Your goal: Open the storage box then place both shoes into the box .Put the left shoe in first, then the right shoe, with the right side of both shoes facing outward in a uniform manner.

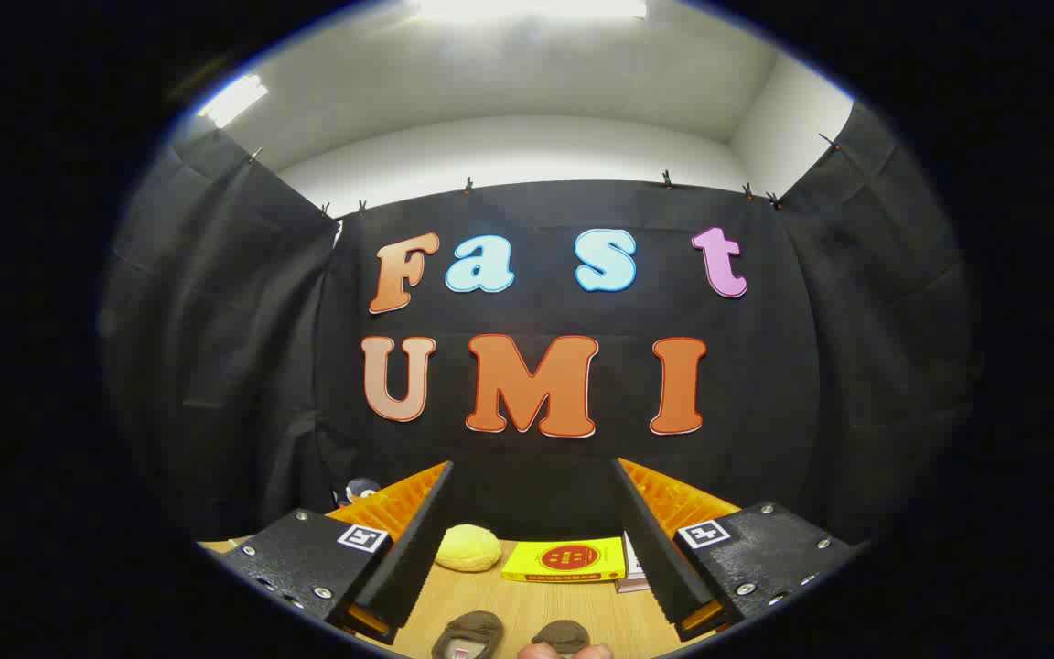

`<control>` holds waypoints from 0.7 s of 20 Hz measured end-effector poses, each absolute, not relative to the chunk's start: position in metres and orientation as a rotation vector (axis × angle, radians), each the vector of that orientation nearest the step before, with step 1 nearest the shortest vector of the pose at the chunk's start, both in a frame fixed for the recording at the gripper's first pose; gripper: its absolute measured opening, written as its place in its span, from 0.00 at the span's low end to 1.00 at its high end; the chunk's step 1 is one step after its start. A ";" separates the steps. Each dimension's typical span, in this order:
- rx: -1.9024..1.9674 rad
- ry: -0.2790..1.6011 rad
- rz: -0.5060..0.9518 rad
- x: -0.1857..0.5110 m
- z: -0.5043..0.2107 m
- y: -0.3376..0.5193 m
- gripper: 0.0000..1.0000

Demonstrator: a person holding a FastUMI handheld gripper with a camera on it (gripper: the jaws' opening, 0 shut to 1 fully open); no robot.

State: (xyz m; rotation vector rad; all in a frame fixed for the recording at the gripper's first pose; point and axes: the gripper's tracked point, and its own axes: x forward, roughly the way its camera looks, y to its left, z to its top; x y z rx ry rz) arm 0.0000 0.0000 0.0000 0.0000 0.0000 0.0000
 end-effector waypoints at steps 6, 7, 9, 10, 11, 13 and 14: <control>0.005 -0.001 0.003 -0.001 0.001 -0.002 0.99; 0.003 -0.003 0.008 -0.003 0.002 -0.002 0.99; -0.006 -0.007 0.016 -0.003 0.003 -0.002 0.99; -0.014 -0.009 0.021 -0.004 0.003 0.000 0.99; -0.022 -0.010 0.030 -0.004 0.002 0.002 0.99; -0.026 -0.004 0.038 -0.006 0.000 0.003 0.99; -0.023 0.001 0.046 -0.007 -0.002 0.005 0.99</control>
